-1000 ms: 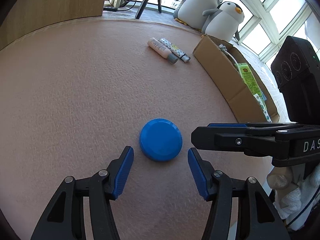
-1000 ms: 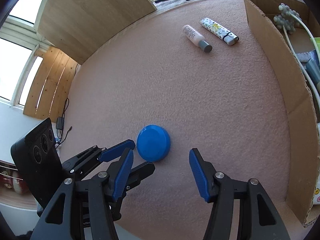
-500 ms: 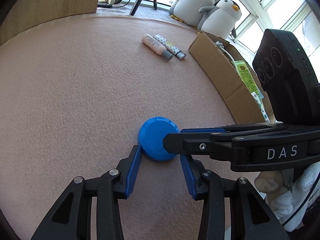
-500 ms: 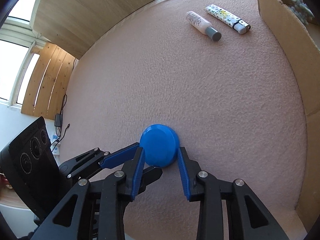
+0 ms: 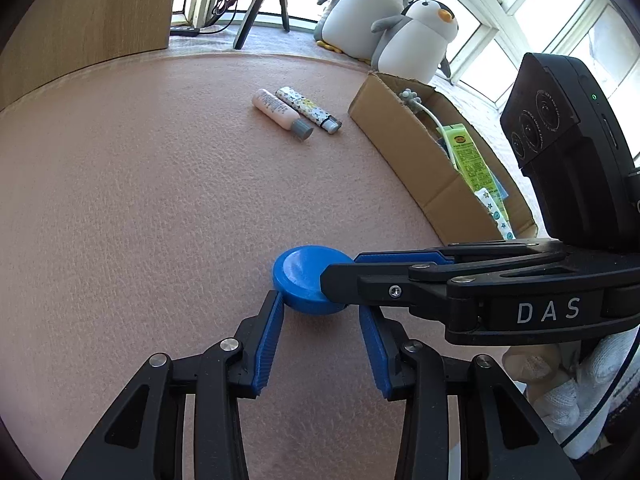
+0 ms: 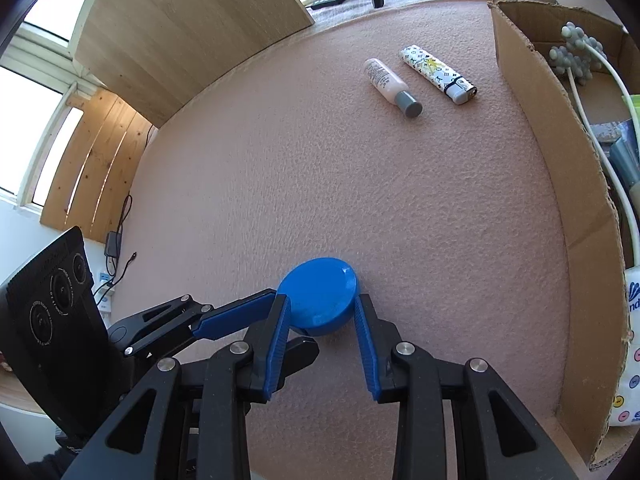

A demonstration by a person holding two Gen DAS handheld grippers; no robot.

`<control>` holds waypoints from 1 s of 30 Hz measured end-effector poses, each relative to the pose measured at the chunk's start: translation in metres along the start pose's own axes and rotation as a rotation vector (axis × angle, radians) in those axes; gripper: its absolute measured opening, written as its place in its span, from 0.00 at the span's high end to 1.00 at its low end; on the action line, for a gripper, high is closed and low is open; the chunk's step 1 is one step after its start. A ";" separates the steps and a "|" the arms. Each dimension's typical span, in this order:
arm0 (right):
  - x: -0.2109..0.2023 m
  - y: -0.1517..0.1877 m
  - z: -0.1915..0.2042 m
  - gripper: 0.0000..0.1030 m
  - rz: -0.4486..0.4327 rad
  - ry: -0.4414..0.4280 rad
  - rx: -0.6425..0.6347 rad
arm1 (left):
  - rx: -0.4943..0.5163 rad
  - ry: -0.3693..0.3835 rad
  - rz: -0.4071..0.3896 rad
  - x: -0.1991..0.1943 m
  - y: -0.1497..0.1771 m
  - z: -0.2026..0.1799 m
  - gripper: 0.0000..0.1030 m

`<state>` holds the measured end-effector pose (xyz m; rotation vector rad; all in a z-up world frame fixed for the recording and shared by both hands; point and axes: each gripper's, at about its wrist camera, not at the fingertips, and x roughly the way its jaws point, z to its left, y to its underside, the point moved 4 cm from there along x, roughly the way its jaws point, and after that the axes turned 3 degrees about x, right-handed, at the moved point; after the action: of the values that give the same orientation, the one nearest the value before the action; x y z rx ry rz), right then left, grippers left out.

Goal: Organize objects

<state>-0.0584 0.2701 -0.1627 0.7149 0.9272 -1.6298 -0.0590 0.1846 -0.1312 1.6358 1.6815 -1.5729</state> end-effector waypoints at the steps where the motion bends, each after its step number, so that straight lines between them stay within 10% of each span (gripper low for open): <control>1: -0.003 0.000 -0.001 0.71 -0.006 0.001 -0.001 | 0.003 0.003 -0.003 -0.001 -0.001 -0.002 0.59; 30: -0.142 -0.012 -0.077 0.80 -0.291 0.057 0.129 | 0.252 0.163 -0.070 0.019 -0.088 -0.154 0.72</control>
<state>-0.0363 0.4093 -0.0817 0.7436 1.0102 -1.9477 -0.0708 0.3444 -0.0526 1.8920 1.6922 -1.7907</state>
